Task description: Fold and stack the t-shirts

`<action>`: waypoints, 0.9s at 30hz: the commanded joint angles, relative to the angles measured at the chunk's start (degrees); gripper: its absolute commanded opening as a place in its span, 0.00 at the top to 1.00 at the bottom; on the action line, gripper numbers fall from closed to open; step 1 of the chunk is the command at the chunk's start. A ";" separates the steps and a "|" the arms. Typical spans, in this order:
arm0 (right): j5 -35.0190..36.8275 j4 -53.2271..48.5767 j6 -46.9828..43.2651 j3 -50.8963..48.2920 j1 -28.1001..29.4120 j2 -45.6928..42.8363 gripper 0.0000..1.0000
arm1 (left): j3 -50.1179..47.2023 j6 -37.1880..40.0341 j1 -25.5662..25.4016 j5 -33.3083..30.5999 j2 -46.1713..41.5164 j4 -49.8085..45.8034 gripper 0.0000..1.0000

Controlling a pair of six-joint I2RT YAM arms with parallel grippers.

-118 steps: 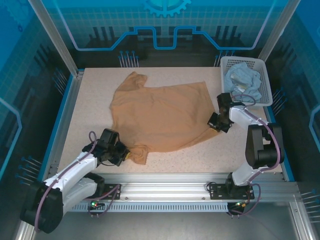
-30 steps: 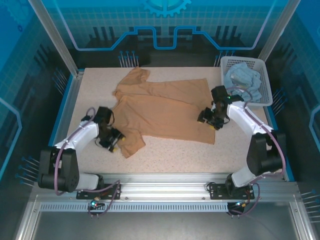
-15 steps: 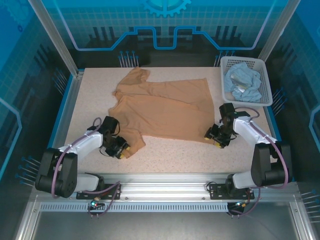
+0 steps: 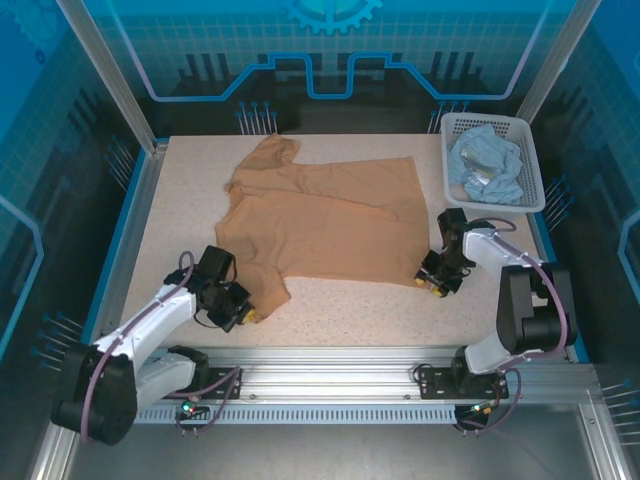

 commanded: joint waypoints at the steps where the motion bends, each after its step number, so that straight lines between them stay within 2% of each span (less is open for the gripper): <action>1: 1.70 0.00 0.67 1.10 -0.76 1.62 0.61 | -1.40 -3.22 -0.72 1.32 -3.37 -5.34 1.00; 4: 2.05 0.25 0.56 1.09 -0.76 3.13 0.61 | -1.64 -4.08 -1.08 2.22 -5.44 -6.19 1.00; 9: 3.85 0.61 -0.19 1.11 -0.65 5.02 0.72 | -1.88 -5.10 -1.86 2.91 -6.89 -7.06 1.00; 16: 6.05 1.34 -2.69 1.05 -0.09 3.61 0.99 | -1.22 -7.51 -3.98 3.65 -8.75 -7.61 1.00; 24: 8.31 -4.00 -3.38 -0.04 3.72 -3.38 1.00 | 1.06 -13.43 -9.85 2.04 -14.87 -13.58 1.00; 27: 8.96 -6.48 -3.29 -2.24 4.38 -6.58 1.00 | 3.07 -13.74 -10.56 0.79 -16.83 -17.60 1.00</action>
